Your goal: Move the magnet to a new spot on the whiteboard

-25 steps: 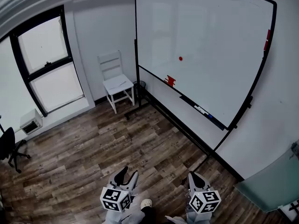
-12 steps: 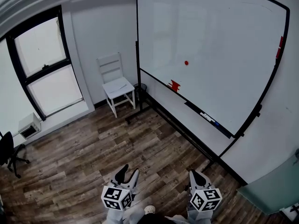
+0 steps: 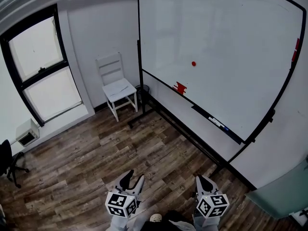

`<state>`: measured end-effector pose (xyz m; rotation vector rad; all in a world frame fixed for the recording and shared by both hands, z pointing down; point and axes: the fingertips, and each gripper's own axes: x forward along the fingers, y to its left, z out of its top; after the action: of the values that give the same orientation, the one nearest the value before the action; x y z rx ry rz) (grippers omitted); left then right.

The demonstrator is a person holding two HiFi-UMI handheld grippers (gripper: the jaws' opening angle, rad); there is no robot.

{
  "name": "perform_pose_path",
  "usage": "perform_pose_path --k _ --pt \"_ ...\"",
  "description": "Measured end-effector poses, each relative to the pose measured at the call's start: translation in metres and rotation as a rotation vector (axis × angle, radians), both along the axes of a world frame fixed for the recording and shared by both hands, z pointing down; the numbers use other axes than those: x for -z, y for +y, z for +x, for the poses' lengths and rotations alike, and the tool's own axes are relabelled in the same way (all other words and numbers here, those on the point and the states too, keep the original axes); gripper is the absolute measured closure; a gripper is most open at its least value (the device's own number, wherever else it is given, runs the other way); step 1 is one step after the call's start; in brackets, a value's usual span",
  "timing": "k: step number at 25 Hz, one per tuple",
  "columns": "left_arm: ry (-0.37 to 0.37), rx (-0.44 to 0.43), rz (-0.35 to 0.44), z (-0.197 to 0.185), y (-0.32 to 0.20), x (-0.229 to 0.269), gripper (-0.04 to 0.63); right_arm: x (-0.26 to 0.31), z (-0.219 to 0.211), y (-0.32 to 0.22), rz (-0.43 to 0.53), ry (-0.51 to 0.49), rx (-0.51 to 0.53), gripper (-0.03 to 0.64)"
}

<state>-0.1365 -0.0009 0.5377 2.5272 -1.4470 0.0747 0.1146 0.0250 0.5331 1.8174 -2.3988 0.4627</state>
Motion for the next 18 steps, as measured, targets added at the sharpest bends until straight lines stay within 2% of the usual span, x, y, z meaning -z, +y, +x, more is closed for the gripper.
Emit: perform_pose_path --k 9,18 --pt "-0.006 0.027 -0.052 -0.005 -0.015 -0.022 0.411 -0.017 0.013 -0.022 -0.043 -0.007 -0.026 0.591" --pt "-0.02 0.028 -0.031 0.005 -0.093 -0.014 0.411 -0.011 0.017 -0.103 -0.021 -0.021 -0.003 0.589"
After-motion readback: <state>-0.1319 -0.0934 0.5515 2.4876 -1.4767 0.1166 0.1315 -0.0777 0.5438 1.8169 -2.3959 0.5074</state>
